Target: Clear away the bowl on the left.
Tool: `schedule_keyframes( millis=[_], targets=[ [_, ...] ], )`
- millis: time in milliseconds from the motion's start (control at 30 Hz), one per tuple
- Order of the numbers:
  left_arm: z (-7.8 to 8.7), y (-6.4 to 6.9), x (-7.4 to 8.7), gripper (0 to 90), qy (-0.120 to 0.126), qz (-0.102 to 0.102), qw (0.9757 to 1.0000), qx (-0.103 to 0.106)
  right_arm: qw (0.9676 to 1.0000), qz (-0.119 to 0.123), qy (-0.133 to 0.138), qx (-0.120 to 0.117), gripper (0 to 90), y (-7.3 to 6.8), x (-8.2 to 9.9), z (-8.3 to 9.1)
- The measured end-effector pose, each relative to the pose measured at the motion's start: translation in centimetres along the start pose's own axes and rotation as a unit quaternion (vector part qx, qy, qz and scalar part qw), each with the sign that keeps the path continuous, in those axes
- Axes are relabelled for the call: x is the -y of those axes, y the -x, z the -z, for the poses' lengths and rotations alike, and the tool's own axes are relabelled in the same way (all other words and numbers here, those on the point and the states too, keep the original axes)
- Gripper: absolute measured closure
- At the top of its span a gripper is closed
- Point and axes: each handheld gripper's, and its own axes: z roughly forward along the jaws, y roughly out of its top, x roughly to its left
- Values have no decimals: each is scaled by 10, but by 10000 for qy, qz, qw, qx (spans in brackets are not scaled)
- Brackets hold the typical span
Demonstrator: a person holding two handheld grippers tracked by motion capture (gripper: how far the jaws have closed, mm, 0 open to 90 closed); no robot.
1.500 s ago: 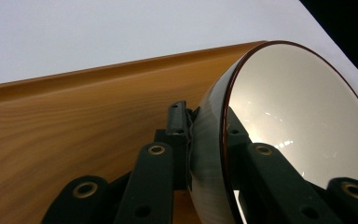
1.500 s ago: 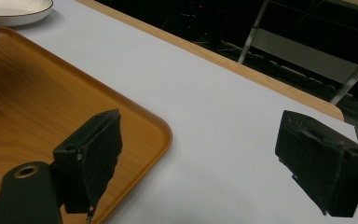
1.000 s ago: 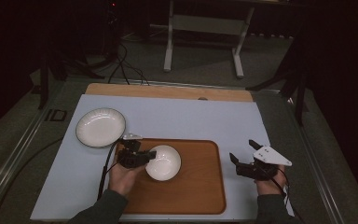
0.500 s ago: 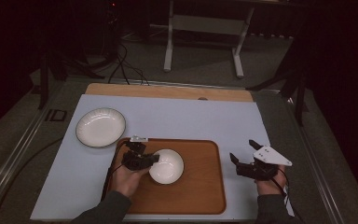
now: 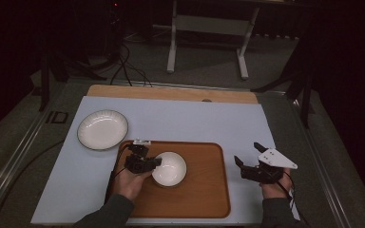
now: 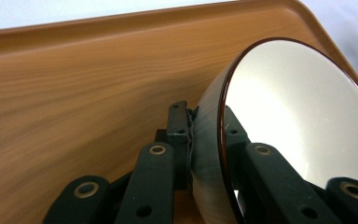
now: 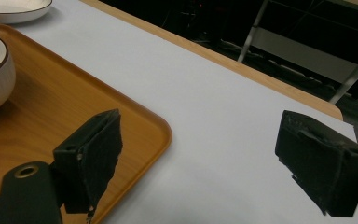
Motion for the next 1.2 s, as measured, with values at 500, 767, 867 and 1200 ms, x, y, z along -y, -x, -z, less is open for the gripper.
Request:
schedule_keyframes(
  millis=[500, 767, 867, 1200],
  targets=[
    [14, -9, -3, 695, 393, 162, 9989, 207, 10000, -5, 1, 5, 143, 0, 0, 0],
    [34, -14, -9, 590, 782, 210, 9964, 243, 10000, -1, -1, 7, 143, 0, 0, 0],
    [42, -15, -11, 564, 888, 184, 9956, 224, 10000, -2, 0, 6, 143, 0, 0, 0],
    [63, -30, -13, 527, 1161, 139, 9927, -281, 10000, -8, 11, 5, 143, 1, 0, 1]
  ],
)
